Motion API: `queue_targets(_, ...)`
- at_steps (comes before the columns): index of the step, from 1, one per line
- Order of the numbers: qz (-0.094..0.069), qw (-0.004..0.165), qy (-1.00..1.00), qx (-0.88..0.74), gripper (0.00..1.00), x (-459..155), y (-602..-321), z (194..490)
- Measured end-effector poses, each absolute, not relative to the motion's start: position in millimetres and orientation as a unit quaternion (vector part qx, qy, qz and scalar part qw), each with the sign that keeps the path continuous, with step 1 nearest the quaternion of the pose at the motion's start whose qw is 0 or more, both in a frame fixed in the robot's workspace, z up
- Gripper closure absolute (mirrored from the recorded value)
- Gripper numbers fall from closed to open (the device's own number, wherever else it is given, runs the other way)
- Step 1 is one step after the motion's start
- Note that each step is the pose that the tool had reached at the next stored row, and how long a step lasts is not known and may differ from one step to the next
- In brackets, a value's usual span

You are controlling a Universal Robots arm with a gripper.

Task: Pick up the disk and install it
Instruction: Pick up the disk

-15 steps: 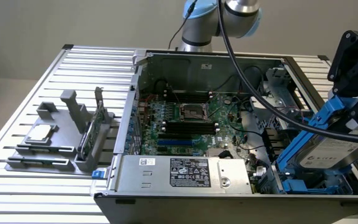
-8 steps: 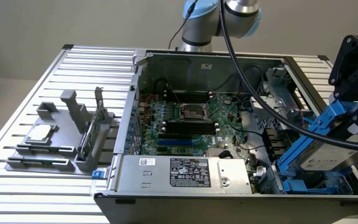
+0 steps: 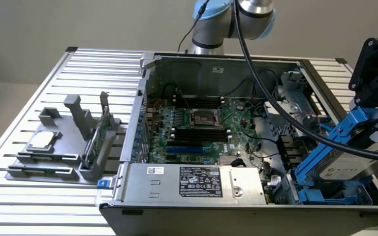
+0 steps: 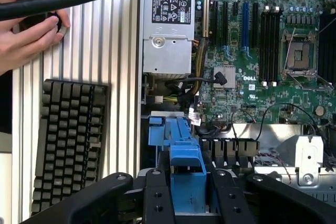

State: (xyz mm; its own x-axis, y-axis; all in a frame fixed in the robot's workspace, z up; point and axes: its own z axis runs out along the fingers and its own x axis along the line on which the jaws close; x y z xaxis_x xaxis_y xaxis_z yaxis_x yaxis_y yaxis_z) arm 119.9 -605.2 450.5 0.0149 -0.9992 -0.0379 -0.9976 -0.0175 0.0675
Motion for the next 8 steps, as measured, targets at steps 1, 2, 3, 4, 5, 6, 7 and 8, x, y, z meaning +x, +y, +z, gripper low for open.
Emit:
queue_targets(1, -0.037, 0.011, -0.701, 0.712, 0.67, 119.9, -605.2, 450.5)
queue_targets(2, -0.037, 0.011, -0.701, 0.712, 0.67, 119.9, -605.2, 450.5)
queue_targets(3, -0.037, 0.011, -0.701, 0.712, 0.67, 119.9, -605.2, 450.5)
queue_targets(4, -0.037, 0.011, -0.701, 0.712, 0.67, 119.9, -605.2, 450.4)
queue_targets(5, -0.037, 0.011, -0.701, 0.712, 0.67, 119.9, -605.2, 450.1)
queue_targets(6, -0.037, 0.011, -0.701, 0.712, 0.67, 119.9, -605.2, 449.8)
queue_targets(7, -0.037, 0.011, -0.701, 0.712, 0.67, 119.9, -605.2, 449.3)
queue_targets(8, -0.037, 0.011, -0.701, 0.712, 0.67, 120.0, -605.2, 449.1)
